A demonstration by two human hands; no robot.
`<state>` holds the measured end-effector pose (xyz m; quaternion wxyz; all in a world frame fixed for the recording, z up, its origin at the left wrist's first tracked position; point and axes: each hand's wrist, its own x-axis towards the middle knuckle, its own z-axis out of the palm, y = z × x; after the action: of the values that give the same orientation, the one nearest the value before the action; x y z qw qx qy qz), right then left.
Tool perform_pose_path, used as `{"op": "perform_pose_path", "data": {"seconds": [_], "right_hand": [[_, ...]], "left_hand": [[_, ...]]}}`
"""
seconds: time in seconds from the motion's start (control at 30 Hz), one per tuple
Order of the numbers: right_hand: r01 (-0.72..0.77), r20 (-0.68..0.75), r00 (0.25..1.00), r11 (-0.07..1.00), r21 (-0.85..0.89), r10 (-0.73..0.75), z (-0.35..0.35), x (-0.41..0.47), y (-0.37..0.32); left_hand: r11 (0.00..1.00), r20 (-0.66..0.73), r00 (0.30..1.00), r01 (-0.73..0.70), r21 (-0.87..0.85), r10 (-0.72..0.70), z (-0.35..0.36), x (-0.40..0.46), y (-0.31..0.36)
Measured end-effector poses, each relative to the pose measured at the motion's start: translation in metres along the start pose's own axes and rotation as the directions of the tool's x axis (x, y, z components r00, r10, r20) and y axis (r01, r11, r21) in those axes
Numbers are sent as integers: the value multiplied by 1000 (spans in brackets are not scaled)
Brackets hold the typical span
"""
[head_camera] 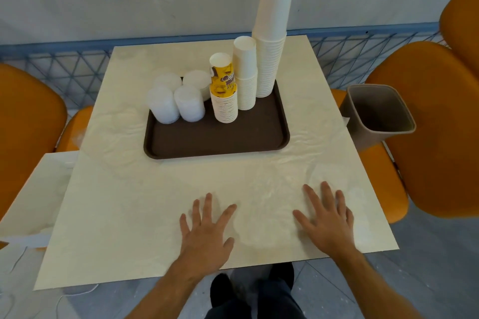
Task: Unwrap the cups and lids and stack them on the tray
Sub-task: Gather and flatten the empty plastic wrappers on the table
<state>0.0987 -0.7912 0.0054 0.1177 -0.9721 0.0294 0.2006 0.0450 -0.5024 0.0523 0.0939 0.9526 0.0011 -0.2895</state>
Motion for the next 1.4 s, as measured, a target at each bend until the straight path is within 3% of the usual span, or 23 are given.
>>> {"op": "perform_pose_path", "data": {"seconds": [0.17,0.3,0.43,0.53,0.67,0.73,0.8,0.83,0.9,1.0,1.17,1.23,1.33,1.4], "right_hand": [[-18,-6,1000,1000,-10,18,4,-4,-7],[2,-4,1000,1000,-11,-2,12,-14,-28],[0,-10,1000,1000,-16,0,21,-25,-51],[-3,-6,1000,1000,-11,3,26,-31,-68],[5,-4,1000,999,41,-5,23,-38,-89],[46,38,997,951,305,-60,10,-45,-107],[22,123,983,756,655,-134,-8,-51,-128],[-7,161,972,668,744,-169,-16,-52,-136],[-63,210,962,604,795,-177,-25,-50,-142],[-50,170,977,642,765,-126,-36,-44,-137],[-42,75,997,602,797,-30,-40,-30,-100],[-75,75,997,594,801,24,-40,-22,-81],[-152,133,988,601,785,76,-38,-11,-53],[-186,174,982,603,776,79,-38,-5,-40]], "left_hand": [[1000,155,988,10,8,-11,23,-32,-37],[999,74,997,29,-30,-27,28,-33,-41],[960,34,996,83,-266,-76,16,-28,-48],[818,104,992,116,-563,-69,-1,-29,-51],[471,108,994,84,-878,24,-27,-40,-37],[405,125,991,95,-909,47,-29,-33,-28],[350,146,985,105,-931,93,-33,-29,-8],[310,147,984,109,-945,101,-36,-25,1],[233,146,984,118,-965,103,-41,-17,19],[192,137,973,100,-976,186,-21,10,24],[390,151,961,51,-919,231,-44,-10,60],[522,126,975,12,-853,184,-32,-6,56],[804,85,989,-48,-593,122,-20,9,46],[898,46,995,-56,-436,85,-12,11,39]]}}
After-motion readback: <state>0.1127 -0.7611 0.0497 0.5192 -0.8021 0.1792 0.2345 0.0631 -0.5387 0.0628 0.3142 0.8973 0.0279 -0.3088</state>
